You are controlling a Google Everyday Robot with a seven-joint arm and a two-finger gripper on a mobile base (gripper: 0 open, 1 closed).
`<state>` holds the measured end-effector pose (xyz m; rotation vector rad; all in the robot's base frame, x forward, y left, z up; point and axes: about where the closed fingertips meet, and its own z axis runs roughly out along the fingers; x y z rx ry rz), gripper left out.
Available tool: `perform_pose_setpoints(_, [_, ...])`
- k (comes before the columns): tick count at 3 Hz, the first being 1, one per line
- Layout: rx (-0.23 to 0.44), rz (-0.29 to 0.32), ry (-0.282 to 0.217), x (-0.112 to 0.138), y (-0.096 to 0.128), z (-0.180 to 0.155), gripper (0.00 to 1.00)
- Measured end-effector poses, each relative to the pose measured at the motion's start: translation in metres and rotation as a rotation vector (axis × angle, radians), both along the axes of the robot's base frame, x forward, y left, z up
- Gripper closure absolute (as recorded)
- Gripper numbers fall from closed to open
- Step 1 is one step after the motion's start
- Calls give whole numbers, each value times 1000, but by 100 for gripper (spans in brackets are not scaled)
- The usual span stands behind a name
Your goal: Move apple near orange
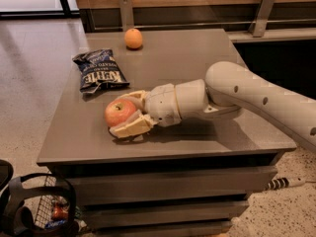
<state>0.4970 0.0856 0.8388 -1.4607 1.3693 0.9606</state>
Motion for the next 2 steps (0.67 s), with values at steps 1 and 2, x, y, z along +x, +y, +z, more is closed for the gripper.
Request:
perform_pose_setpoints(1, [0, 4, -1, -1, 2, 0, 100])
perform_pose_setpoints(2, [5, -10, 13, 5, -4, 1, 100])
